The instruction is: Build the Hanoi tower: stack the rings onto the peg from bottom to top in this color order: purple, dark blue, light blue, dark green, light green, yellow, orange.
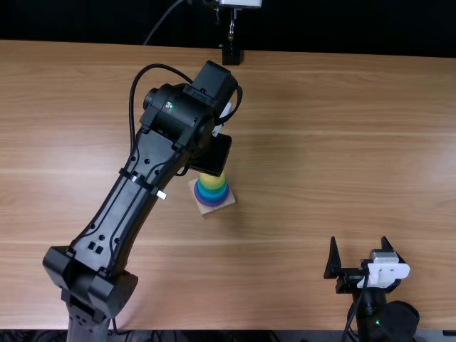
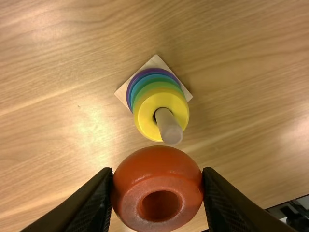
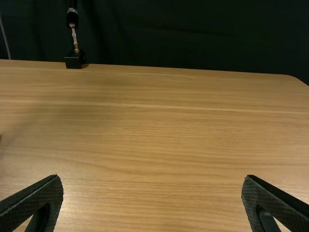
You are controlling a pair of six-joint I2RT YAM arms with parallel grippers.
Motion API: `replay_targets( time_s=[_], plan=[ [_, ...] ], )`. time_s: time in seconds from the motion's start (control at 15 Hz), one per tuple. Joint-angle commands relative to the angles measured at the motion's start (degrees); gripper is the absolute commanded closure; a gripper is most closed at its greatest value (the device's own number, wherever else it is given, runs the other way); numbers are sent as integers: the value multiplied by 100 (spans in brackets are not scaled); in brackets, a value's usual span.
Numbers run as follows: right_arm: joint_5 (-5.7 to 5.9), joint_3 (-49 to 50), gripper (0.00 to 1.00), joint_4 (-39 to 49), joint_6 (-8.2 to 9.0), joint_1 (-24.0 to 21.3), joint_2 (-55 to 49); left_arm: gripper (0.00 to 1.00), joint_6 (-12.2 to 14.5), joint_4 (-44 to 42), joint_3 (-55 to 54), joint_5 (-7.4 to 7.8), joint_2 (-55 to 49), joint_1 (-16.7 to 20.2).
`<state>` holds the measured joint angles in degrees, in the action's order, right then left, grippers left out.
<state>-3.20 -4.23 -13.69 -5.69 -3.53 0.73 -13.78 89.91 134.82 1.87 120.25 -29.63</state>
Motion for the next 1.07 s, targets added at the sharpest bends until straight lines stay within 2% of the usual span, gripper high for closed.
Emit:
replay_targets(
  time_s=[0.0, 0.4, 0.8, 1.0],
  plan=[
    [-59, 335, 0, -451, 0, -69, -73, 100, -56, 9, -70, 14, -115, -34],
    [-59, 335, 0, -451, 0, -69, -73, 100, -67, -342, -70, 14, 183, -175],
    [-59, 335, 0, -451, 0, -69, -73, 100, -46, -342, -158, 14, 280, -166],
    [-59, 335, 0, -451, 0, -69, -73, 100, -46, -353, -255, 161, 368, -149]
  ],
)
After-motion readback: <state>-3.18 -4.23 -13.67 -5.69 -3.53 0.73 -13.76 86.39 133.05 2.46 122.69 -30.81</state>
